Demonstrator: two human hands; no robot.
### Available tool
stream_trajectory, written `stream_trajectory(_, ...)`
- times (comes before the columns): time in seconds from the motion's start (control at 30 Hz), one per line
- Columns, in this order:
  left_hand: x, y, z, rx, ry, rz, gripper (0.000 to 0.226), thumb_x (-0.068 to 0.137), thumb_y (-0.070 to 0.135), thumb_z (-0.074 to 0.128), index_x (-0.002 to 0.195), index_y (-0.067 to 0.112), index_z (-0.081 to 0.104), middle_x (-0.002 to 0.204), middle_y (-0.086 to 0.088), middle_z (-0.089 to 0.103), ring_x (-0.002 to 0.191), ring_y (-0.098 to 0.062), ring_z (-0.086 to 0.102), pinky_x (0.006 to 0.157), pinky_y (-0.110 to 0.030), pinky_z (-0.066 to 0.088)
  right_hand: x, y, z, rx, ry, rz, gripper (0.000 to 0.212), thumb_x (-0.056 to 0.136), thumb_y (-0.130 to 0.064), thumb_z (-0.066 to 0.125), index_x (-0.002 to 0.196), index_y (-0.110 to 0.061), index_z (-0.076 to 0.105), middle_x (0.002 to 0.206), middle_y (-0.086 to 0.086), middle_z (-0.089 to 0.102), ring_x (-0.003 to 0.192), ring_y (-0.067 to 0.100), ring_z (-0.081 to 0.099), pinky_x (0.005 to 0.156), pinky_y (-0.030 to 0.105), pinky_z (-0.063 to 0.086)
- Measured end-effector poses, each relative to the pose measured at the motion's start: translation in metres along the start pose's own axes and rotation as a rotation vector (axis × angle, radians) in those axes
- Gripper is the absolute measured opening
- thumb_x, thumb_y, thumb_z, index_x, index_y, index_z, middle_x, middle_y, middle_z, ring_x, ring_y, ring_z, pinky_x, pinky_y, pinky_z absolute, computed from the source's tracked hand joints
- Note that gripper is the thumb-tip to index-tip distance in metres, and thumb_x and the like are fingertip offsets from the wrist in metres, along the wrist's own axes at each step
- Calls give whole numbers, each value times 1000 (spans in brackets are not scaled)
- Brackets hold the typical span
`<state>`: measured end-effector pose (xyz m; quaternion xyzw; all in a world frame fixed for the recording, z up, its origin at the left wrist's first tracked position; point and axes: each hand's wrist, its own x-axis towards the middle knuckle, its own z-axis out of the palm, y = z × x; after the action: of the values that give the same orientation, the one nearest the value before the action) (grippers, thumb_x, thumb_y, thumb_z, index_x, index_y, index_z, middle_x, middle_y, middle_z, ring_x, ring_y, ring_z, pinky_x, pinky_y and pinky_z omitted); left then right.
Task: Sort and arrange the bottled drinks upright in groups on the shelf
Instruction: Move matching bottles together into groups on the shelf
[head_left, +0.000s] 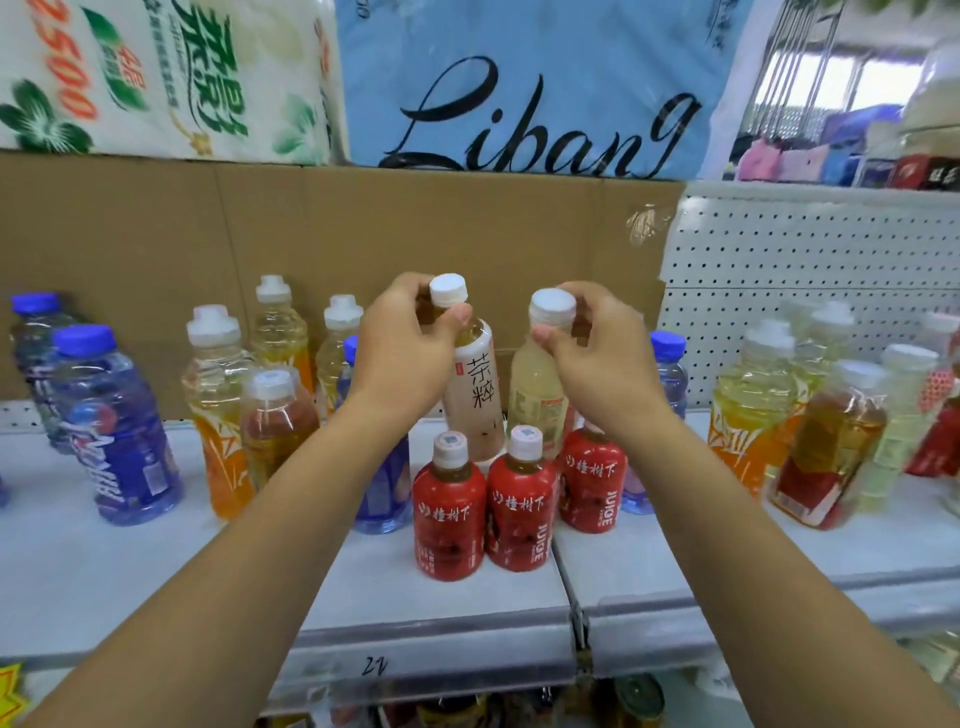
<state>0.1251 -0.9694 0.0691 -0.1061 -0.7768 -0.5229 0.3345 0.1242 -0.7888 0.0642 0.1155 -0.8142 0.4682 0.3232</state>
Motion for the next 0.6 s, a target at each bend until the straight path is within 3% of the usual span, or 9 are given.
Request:
stream_trajectory(0.17,12,33,-24,-115,183,101,14,95,23,67,108,24,62,101,14,68,96,1,64,82,-20,53,14,-49,-11,-1,90,-218,36,91,-22,73,125,-21,62,107,-14,67,99,6,63,87,25,52)
stream_trajectory(0.33,21,60,-53,-231,314,148,18,95,25,67,113,24,62,106,15,68,101,1,64,85,-22,55,25,-82,-14,86,143,-313,38,93,-23,72,130,-21,61,115,-14,68,106,0,63,92,18,51)
stream_trajectory(0.5,19,81,-72,-391,363,205,18,95,26,66,112,27,62,111,14,69,104,4,64,75,-7,52,18,-106,-22,143,260,-387,34,94,-18,71,125,-24,62,110,-15,70,105,0,66,90,24,56)
stream_trajectory(0.6,19,92,-74,-466,342,235,12,96,25,65,105,31,59,106,14,68,96,9,64,69,-3,48,9,-119,-36,156,335,-383,34,92,-17,71,121,-31,60,107,-25,67,103,-8,64,88,16,54)
